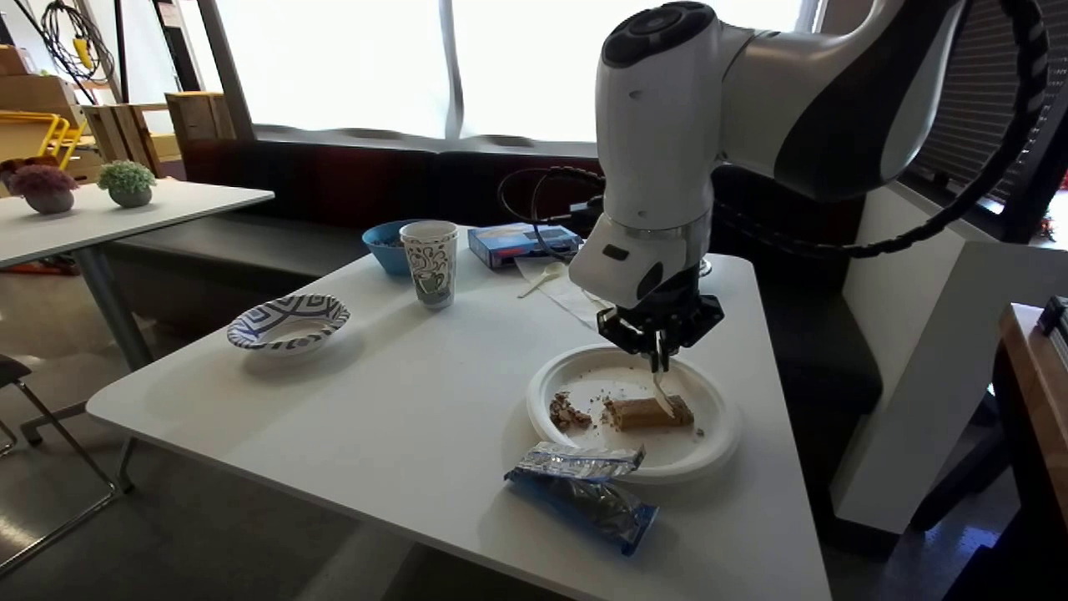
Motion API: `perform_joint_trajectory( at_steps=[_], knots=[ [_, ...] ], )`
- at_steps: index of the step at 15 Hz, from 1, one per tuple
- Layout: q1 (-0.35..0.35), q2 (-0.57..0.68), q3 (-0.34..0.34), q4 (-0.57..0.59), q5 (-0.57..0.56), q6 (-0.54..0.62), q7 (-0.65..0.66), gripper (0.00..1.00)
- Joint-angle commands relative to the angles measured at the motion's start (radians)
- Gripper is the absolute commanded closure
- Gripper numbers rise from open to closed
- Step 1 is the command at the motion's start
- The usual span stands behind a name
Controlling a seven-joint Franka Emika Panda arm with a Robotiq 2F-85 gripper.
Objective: Use the fork to cut a piece of the brown object
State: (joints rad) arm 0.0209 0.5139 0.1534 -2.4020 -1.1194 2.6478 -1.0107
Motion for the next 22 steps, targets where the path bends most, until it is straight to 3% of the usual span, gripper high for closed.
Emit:
perform_joint_trajectory(
  at_steps=[1, 14, 22],
  knots=[
    [0.029, 0.023, 0.01, 0.031, 0.045, -0.072, -0.027, 0.98],
    [0.101, 0.091, 0.028, 0.114, 0.047, -0.235, -0.003, 0.98],
    [0.18, 0.083, 0.028, 0.119, 0.011, -0.37, 0.14, 0.98]
  ],
)
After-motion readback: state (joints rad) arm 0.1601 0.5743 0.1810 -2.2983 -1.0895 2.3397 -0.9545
